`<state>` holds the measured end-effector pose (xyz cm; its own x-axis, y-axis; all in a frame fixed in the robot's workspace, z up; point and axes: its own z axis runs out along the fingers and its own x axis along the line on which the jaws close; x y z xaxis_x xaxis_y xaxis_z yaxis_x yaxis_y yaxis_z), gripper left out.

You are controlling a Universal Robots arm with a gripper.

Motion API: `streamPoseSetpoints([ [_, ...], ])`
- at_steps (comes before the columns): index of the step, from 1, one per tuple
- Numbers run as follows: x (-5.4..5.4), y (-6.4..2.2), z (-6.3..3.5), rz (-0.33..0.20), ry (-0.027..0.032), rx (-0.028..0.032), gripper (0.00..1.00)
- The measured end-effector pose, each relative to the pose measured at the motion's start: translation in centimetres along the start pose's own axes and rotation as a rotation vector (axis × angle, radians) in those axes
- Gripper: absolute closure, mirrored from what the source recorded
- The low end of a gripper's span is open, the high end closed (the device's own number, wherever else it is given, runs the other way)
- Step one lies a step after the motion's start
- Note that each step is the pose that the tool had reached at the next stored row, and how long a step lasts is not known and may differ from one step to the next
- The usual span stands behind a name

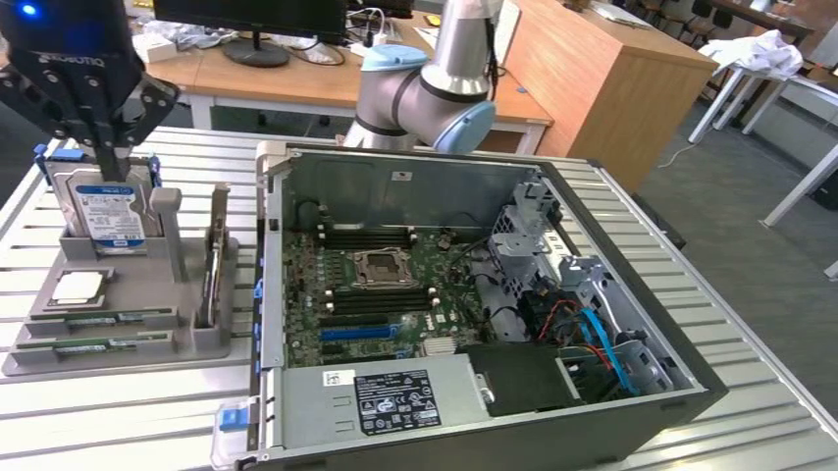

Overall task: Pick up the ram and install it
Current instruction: 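Reach for the ram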

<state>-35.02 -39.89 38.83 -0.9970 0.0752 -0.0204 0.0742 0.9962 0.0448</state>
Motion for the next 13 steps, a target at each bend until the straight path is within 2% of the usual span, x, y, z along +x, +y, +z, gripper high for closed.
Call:
streamPoseSetpoints([
  [13,3.2,-0.25,0.09,0.0,0.0054,0.0005,0.9],
])
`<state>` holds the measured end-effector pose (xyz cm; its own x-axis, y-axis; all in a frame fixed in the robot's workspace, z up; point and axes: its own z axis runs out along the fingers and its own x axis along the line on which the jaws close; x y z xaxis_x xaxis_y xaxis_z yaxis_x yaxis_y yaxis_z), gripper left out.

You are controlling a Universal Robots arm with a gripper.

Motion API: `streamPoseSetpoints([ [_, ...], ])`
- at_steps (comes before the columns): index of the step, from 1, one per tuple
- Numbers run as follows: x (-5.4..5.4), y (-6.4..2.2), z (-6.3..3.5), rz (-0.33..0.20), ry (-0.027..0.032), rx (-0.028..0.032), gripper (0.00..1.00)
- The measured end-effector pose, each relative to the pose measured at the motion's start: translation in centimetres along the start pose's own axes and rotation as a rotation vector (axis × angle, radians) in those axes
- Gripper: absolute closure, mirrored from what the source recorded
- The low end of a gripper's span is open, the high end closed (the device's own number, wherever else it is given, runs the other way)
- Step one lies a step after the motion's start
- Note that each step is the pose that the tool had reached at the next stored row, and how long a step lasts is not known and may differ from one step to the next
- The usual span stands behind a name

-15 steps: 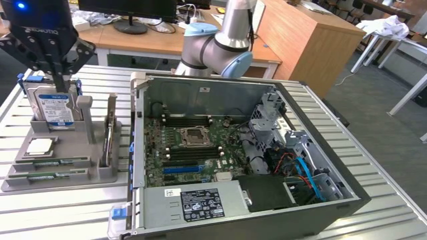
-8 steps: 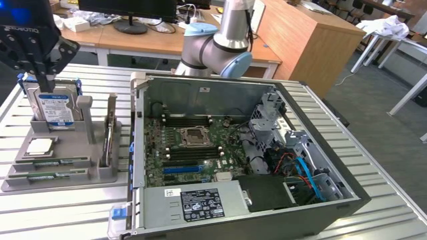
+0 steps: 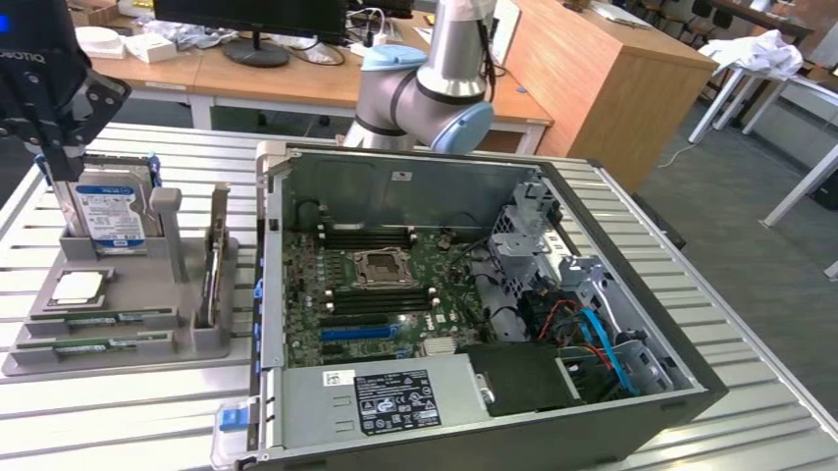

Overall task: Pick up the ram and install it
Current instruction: 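Reach for the ram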

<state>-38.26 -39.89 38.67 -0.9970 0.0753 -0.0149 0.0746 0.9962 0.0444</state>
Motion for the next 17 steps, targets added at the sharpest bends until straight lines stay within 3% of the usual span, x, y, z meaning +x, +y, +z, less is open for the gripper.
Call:
streamPoseSetpoints([
  [10,0.25,-0.03,0.0,0.0,0.0012,0.0001,0.9],
  [17,0.17,-0.87,-0.03,0.0,0.001,0.0,0.9],
])
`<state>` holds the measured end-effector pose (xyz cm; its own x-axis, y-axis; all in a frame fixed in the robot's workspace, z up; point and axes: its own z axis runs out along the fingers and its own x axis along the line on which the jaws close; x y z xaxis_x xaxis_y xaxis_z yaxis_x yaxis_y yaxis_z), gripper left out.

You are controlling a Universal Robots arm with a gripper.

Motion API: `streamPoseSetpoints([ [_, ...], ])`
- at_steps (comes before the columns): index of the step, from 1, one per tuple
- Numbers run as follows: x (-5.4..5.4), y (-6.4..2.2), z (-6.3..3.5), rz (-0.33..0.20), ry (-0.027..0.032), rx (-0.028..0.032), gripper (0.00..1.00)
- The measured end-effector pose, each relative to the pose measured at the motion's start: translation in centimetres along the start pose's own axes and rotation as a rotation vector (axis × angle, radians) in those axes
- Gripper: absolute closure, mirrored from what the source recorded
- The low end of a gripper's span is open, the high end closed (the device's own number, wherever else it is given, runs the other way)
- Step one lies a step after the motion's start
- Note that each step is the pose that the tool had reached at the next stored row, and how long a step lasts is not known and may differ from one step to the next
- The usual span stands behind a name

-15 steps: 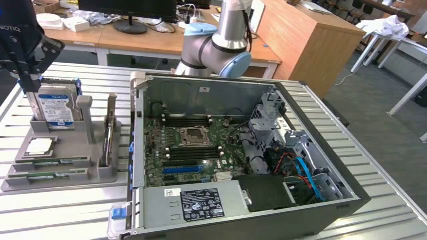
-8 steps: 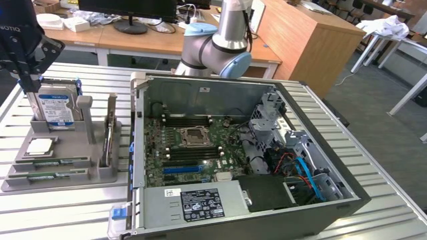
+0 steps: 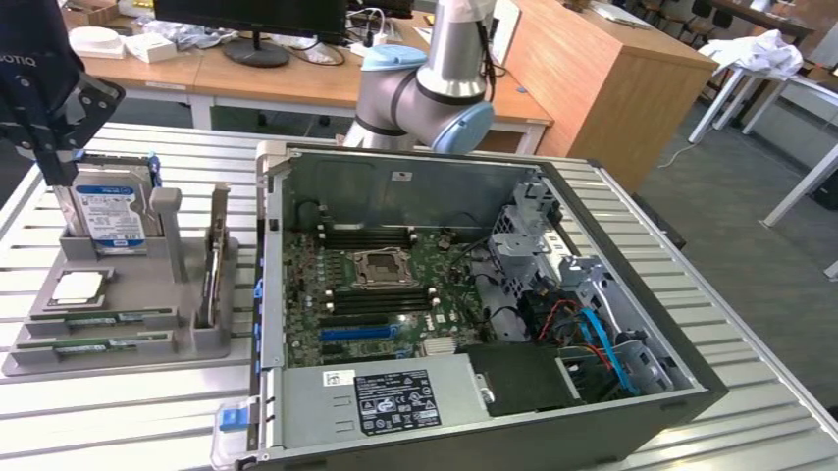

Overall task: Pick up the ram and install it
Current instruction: 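Reach for the ram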

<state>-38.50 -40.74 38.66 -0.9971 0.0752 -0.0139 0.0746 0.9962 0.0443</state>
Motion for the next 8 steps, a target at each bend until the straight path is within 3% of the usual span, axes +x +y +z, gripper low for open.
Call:
streamPoseSetpoints([
  [8,-0.1,-1.15,-0.05,0.0,0.0,0.0,0.9],
])
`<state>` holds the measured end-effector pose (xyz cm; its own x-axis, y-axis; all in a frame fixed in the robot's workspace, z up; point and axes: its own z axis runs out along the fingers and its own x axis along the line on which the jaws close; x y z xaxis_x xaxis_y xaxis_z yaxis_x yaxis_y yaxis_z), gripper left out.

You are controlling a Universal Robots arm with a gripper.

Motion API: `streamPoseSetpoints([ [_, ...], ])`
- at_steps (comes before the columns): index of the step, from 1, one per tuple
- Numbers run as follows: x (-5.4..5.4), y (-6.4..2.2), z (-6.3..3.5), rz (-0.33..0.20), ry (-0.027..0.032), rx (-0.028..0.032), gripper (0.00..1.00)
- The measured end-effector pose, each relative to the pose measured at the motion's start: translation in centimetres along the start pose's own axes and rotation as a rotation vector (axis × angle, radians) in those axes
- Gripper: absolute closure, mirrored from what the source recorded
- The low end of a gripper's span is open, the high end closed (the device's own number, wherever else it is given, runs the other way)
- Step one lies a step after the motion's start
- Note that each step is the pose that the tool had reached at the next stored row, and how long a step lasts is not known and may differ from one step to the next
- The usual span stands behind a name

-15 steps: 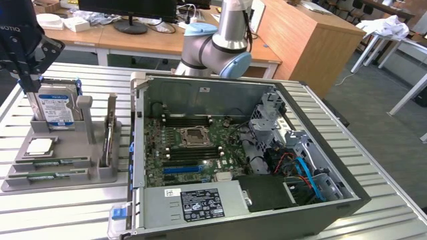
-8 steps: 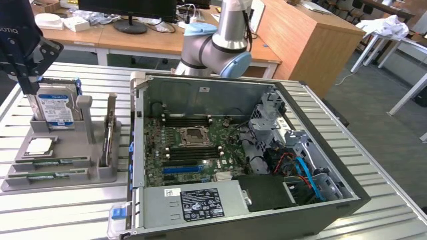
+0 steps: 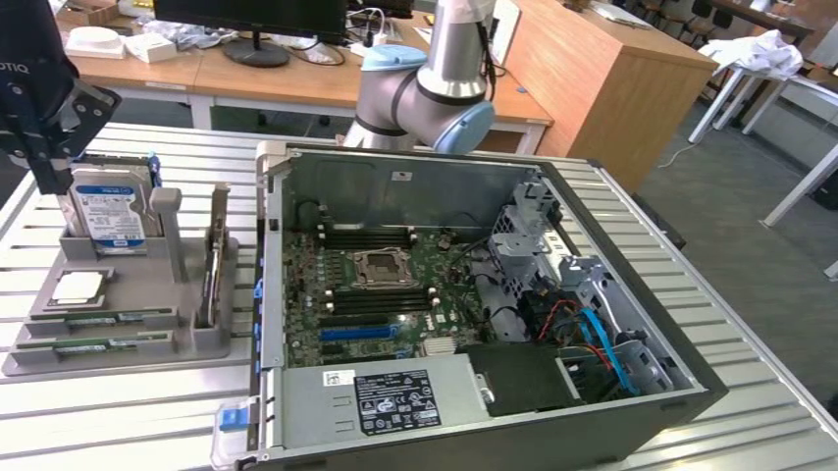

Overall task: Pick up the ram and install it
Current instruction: 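Reach for the ram, then pick up the ram and move it above insertion slot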

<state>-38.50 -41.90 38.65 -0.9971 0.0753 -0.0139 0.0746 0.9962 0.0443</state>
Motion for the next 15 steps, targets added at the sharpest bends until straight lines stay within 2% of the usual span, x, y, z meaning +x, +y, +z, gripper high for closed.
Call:
streamPoseSetpoints([
  [15,0.0,-0.01,0.0,0.0,-0.0001,0.0,0.9],
])
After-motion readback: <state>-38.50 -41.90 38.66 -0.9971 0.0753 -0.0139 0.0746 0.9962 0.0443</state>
